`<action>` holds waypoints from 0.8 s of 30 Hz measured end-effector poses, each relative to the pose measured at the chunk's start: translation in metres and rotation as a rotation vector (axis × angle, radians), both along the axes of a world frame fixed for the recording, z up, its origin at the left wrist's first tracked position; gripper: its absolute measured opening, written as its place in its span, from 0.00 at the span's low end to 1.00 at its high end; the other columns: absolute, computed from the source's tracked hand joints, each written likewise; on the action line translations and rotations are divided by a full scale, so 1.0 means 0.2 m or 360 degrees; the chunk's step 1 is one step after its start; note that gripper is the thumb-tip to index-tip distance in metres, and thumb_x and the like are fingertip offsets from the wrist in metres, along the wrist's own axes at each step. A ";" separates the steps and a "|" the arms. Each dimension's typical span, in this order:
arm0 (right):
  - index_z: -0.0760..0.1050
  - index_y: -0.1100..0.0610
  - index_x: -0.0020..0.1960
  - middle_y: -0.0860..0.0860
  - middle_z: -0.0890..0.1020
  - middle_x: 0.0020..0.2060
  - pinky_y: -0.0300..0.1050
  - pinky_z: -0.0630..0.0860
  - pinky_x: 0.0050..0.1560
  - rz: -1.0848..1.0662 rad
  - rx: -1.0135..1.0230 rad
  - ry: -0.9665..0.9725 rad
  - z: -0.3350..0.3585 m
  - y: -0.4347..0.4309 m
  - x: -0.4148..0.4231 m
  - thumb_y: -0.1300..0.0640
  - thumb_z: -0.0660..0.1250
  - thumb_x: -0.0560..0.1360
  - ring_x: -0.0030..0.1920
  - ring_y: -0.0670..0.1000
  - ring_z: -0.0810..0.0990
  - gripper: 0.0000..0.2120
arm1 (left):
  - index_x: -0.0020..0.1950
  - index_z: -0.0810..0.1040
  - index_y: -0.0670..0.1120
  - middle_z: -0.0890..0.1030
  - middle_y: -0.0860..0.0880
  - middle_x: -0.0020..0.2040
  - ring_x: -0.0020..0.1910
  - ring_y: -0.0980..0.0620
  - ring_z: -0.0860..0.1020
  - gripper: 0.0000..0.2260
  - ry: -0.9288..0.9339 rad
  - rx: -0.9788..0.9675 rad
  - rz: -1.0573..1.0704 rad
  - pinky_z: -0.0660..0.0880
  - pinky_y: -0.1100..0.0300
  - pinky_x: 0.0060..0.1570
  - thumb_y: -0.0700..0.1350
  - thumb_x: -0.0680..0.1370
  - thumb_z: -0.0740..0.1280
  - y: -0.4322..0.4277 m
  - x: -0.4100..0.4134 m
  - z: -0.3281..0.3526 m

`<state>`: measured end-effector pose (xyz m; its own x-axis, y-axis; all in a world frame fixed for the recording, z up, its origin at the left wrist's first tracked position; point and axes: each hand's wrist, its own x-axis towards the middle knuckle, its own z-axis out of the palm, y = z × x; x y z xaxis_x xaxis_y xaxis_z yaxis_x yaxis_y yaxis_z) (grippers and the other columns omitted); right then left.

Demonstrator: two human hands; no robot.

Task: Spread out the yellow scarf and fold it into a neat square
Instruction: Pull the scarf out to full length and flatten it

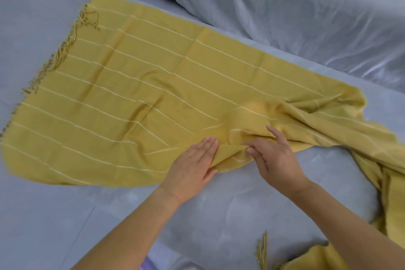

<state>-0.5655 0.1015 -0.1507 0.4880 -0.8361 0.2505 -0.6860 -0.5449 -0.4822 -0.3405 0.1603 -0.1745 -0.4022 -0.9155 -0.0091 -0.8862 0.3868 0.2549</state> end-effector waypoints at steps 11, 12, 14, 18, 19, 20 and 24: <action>0.77 0.58 0.44 0.48 0.77 0.30 0.57 0.67 0.64 0.0046 0.0025 0.0084 -0.03 0.30 -0.17 0.54 0.54 0.80 0.29 0.51 0.76 0.16 | 0.56 0.79 0.46 0.84 0.49 0.45 0.41 0.50 0.83 0.26 0.0256 0.0146 -0.0155 0.79 0.60 0.33 0.59 0.81 0.47 0.19 0.02 0.07; 0.76 0.57 0.44 0.48 0.77 0.30 0.56 0.67 0.64 0.0057 0.0029 0.0078 -0.03 0.35 -0.18 0.54 0.54 0.80 0.29 0.50 0.76 0.14 | 0.54 0.79 0.48 0.84 0.50 0.41 0.37 0.50 0.82 0.25 0.0296 0.0201 -0.0169 0.78 0.60 0.30 0.61 0.80 0.47 0.22 0.02 0.09; 0.73 0.54 0.46 0.47 0.77 0.30 0.55 0.68 0.63 0.0088 0.0040 0.0077 -0.03 0.46 -0.20 0.53 0.53 0.81 0.30 0.49 0.76 0.12 | 0.51 0.80 0.49 0.83 0.51 0.39 0.36 0.50 0.82 0.25 0.0315 0.0236 -0.0248 0.77 0.62 0.29 0.61 0.80 0.48 0.28 0.04 0.11; 0.70 0.52 0.47 0.47 0.77 0.28 0.53 0.67 0.62 0.0092 -0.0052 0.0230 -0.09 0.64 -0.21 0.52 0.50 0.82 0.28 0.49 0.77 0.12 | 0.50 0.80 0.48 0.83 0.52 0.42 0.39 0.52 0.82 0.22 0.0217 0.0222 -0.0397 0.77 0.62 0.30 0.59 0.79 0.51 0.35 0.05 0.10; 0.72 0.52 0.46 0.47 0.77 0.28 0.53 0.66 0.62 0.0036 -0.0062 0.0272 -0.11 0.65 -0.20 0.52 0.50 0.82 0.28 0.50 0.78 0.14 | 0.50 0.80 0.48 0.84 0.52 0.42 0.39 0.52 0.82 0.21 0.0182 0.0227 -0.0401 0.77 0.61 0.30 0.59 0.79 0.52 0.35 0.05 0.08; 0.74 0.53 0.44 0.47 0.77 0.28 0.53 0.66 0.62 -0.0035 -0.0063 0.0317 -0.13 0.64 -0.20 0.53 0.51 0.81 0.28 0.50 0.78 0.16 | 0.50 0.80 0.48 0.84 0.51 0.42 0.39 0.51 0.82 0.21 0.0147 0.0228 -0.0394 0.77 0.61 0.29 0.59 0.78 0.52 0.33 0.04 0.06; 0.79 0.55 0.40 0.49 0.79 0.31 0.55 0.68 0.58 -0.0287 -0.0097 0.0437 -0.21 0.56 -0.15 0.53 0.56 0.77 0.31 0.53 0.80 0.15 | 0.52 0.81 0.45 0.84 0.48 0.48 0.42 0.50 0.83 0.20 0.0124 0.0185 -0.0267 0.79 0.59 0.32 0.56 0.75 0.56 0.24 0.01 -0.03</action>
